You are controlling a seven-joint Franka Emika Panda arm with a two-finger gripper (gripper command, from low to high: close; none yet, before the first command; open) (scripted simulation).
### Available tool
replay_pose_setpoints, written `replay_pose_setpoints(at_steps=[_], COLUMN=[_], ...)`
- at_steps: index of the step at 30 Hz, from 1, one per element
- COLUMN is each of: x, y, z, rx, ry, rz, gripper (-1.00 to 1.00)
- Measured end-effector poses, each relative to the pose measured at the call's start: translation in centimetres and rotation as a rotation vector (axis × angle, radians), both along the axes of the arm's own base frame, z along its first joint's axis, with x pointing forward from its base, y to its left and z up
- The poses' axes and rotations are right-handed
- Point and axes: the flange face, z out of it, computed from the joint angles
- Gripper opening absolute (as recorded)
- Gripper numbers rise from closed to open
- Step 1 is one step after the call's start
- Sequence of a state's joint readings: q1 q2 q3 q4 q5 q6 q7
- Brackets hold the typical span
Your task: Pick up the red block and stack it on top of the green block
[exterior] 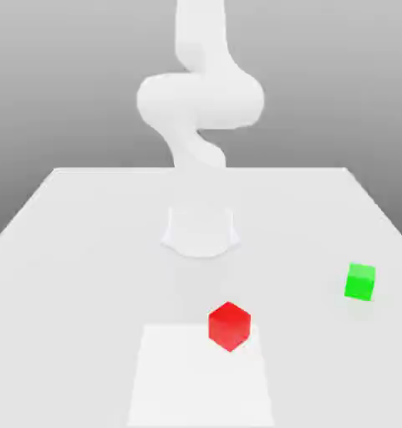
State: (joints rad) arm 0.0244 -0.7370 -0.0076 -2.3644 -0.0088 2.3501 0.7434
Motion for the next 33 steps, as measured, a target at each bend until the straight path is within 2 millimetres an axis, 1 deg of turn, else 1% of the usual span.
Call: replay_pose_setpoints(at_steps=[2, 4, 7, 9, 11, 13, 17, 18, 20, 23, 24, 29, 30, 31, 33], x=[2.1, 3.5, 4.5, 4.4, 3.6, 2.2, -2.2, -3.0, -3.6, -3.9, -4.0, -4.0, -4.0, -4.0, -3.9], y=[0.6, 1.1, 2.0, 2.6, 3.1, 3.5, 4.2, 4.3, 4.5, 4.3, 4.3, 4.3, 4.3, 4.3, 4.3], z=[-5.0, -9.9, -17.4, -22.4, -27.5, -32.6, -42.8, -45.0, -47.6, -50.4, -51.2, -51.3, -51.7, -51.5, -50.3], rx=[-0.04, -0.077, -0.127, -0.157, -0.186, -0.213, -0.257, -0.264, -0.27, -0.271, -0.271, -0.271, -0.271, -0.27, -0.27], ry=[0.074, 0.146, 0.254, 0.326, 0.4, 0.477, 0.636, 0.661, 0.68, 0.686, 0.687, 0.688, 0.688, 0.688, 0.688], rz=[0.061, 0.124, 0.223, 0.294, 0.369, 0.451, 0.629, 0.658, 0.686, 0.687, 0.688, 0.687, 0.687, 0.688, 0.688], gripper=[0.0, 0.0, 0.0, 0.0, 0.0, 0.0, 0.0, 0.0, 0.0, 0.0, -1.0, -1.0, -1.0, -1.0, -1.0])
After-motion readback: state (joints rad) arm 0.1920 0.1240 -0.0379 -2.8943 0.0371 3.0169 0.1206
